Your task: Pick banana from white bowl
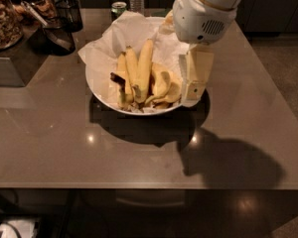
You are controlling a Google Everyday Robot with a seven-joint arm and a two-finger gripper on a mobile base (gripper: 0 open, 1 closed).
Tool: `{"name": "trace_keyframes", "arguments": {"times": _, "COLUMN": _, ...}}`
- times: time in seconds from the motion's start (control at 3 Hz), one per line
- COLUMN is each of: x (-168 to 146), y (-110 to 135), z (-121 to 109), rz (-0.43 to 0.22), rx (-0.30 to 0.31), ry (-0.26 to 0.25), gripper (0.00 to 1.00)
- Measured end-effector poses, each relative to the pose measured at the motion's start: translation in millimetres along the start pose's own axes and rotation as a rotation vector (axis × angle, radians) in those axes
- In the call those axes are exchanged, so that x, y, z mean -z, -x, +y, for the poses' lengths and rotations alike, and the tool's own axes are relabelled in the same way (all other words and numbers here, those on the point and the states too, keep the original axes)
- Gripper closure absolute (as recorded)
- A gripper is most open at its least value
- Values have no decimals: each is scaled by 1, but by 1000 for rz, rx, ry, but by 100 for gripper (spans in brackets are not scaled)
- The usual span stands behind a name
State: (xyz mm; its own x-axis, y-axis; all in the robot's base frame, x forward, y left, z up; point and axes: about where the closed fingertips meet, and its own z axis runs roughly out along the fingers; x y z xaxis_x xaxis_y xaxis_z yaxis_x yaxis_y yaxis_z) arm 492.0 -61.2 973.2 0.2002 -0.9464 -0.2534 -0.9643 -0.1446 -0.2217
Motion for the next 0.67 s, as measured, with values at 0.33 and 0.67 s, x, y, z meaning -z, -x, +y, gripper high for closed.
{"name": "trace_keyframes", "arguments": {"times": 0.33, "x": -18, "y": 23, "z": -21, "rz": -20, "rx": 66, "ry": 31, "gripper": 0}}
{"name": "trace_keyframes", "arguments": {"times": 0.67, "x": -19, "y": 27, "z": -25, "rz": -27, "rx": 70, "ry": 21, "gripper": 0}}
